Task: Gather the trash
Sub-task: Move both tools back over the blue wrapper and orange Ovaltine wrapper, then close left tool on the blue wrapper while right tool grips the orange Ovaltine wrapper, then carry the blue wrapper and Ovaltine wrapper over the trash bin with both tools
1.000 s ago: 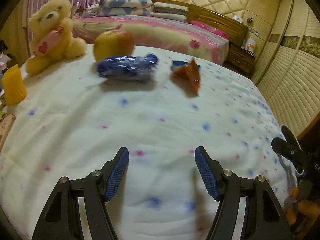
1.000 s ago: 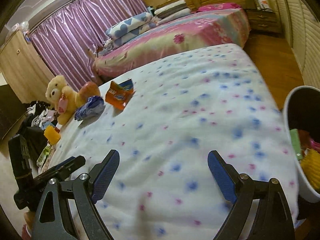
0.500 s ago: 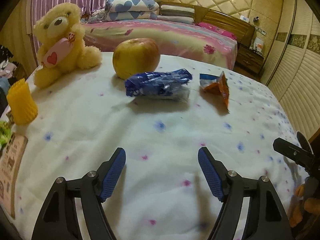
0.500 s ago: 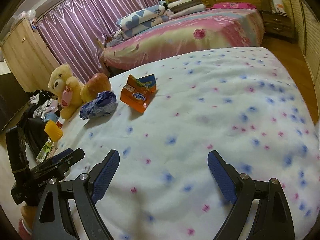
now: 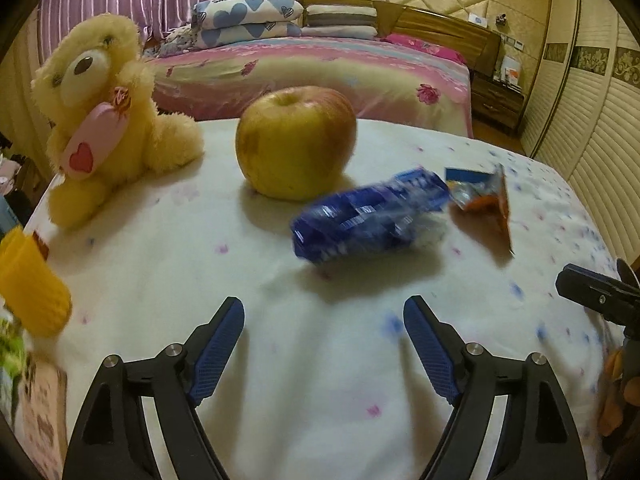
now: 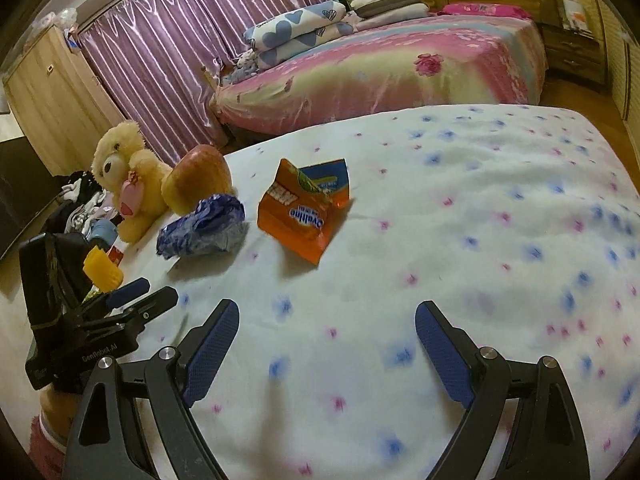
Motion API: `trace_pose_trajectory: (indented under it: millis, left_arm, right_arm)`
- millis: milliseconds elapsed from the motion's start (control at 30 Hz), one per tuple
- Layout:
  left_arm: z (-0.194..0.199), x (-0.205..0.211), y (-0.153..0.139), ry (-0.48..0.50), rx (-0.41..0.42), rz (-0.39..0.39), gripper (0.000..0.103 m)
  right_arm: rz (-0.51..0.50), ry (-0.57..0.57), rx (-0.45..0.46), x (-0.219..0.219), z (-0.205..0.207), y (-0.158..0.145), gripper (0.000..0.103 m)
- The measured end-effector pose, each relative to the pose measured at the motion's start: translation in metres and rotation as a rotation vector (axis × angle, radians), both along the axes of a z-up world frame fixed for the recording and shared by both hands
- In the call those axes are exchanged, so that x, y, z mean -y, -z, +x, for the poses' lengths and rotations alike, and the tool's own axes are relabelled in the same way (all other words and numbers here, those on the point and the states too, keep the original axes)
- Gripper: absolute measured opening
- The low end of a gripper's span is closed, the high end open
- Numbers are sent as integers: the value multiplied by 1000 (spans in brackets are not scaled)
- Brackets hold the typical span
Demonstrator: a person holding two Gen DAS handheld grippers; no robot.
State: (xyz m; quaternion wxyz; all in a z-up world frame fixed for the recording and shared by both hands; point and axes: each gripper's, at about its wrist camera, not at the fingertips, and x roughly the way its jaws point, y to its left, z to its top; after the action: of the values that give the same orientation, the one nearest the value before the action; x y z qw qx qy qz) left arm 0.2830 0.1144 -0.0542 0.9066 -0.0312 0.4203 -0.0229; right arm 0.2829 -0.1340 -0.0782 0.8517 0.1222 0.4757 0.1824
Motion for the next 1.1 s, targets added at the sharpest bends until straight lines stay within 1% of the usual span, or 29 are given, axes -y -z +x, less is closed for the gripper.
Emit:
trace_pose_trajectory:
  millis: [133, 200, 400, 500, 533, 567, 600, 633, 667, 700, 733, 767, 800, 867, 900, 1033, 1100]
  left_arm:
    - [17, -5, 3, 34, 12, 16, 82]
    - [24, -5, 5, 66, 20, 10, 82]
    - [36, -8, 9, 120, 47, 10, 82]
    - [38, -9, 8, 137, 60, -5, 80]
    - [37, -9, 8, 140, 70, -5, 75]
    - [36, -8, 7, 145, 77, -4, 70]
    - [36, -7, 8, 153, 75, -5, 57]
    - [36, -6, 10, 161, 66, -5, 42]
    - [37, -6, 13, 167, 52, -4, 35]
    - [38, -5, 15, 171, 39, -3, 23]
    - [38, -4, 15, 172, 34, -2, 16]
    - [38, -3, 15, 171, 34, 0, 14]
    - [37, -3, 14, 170, 37, -2, 10]
    - [32, -2, 11, 175, 47, -23, 6]
    - [30, -2, 10, 175, 52, -28, 4]
    - [19, 0, 7, 185, 59, -39, 3]
    - [15, -1, 7, 187, 55, -58, 3]
  right_arm:
    - [-15, -13, 1, -10, 16, 4, 91]
    - [-19, -18, 2, -14, 23, 5, 91]
    - [-51, -40, 9, -32, 47, 9, 91]
    - [-67, -48, 13, -37, 54, 11, 90]
    - [-73, -49, 18, -39, 55, 11, 88]
    - [-80, -50, 19, -40, 55, 11, 81]
    - [-89, -49, 20, -41, 56, 12, 75]
    - [-96, -48, 21, -41, 56, 12, 65]
    - [-101, -44, 24, -41, 56, 12, 56]
    - [-98, -41, 25, -40, 56, 12, 49]
    - [-94, -41, 20, -39, 56, 13, 32]
    - [-92, -39, 14, -38, 57, 14, 25]
    - [-86, -35, 10, -36, 57, 14, 24]
    - [-70, -28, 10, -32, 55, 14, 10]
    - [-64, -26, 9, -30, 54, 14, 10]
    - [-40, -19, 15, -21, 43, 11, 10]
    - [-31, -18, 19, -17, 37, 8, 10]
